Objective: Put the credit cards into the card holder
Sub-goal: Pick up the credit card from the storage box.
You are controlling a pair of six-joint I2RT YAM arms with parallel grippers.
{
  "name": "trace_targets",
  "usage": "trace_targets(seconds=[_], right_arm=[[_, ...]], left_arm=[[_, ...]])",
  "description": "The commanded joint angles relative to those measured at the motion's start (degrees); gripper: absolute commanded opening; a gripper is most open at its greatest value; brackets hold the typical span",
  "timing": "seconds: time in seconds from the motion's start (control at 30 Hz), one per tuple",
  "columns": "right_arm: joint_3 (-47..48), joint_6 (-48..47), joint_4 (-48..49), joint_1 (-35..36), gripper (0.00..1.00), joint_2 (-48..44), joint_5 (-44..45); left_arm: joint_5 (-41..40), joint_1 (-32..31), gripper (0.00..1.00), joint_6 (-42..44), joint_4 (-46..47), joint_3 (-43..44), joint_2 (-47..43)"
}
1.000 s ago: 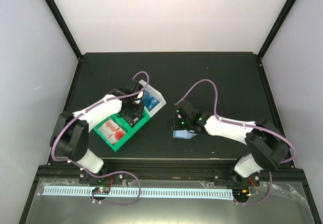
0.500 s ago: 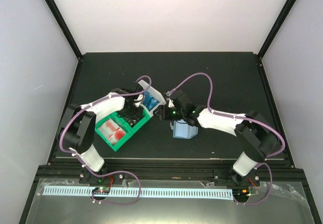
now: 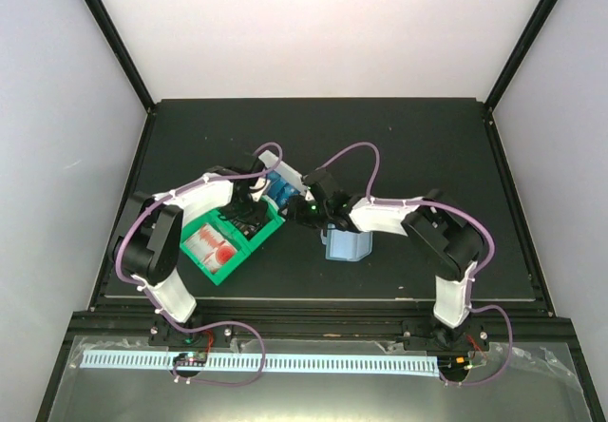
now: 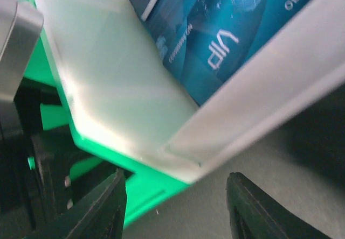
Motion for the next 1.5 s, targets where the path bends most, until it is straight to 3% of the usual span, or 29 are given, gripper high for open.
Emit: trace_targets(seconds=[0.0,0.13,0.3,0.53,0.97,1.1,1.23,1.47], right_arm=[[4.37,2.69,0.53,-0.47,0.52,3.39,0.23],[6.71,2.49,-0.91,-0.91,0.51,5.47,0.85],[9.59,1.49,-1.51,-2.91,0.46,8.46,-0.51],[12.87,-1.09,-3.52,-4.07,0.43,9.59,-2.31],[10.54,-0.14,-1.56,-4.02,0.43,7.86,-2.75],[10.07,0.14,-1.22,-4.03,0.43,7.55,-2.86],[9.46,0.74,-0.23,-4.04,0.43,7.19,-3.17],[8.50,1.76,0.90,-3.95,0.43,6.71,-3.60]], left_arm=[[0.00,1.03,0.53,1.20,1.04,-0.32,3.48],[-0.94,0.99,0.60,1.38,1.20,0.10,3.48],[-0.78,0.95,0.60,1.34,1.27,-0.03,3.61],[0.36,0.95,0.49,-0.66,-0.18,0.32,3.47],[13.62,1.12,0.25,-3.85,-3.64,5.68,0.65],[14.42,1.12,0.18,-3.61,-4.18,5.91,-0.22],[14.33,1.20,0.13,-3.42,-4.39,5.87,-0.69],[16.54,1.21,0.13,-3.74,-4.16,5.25,-2.12]])
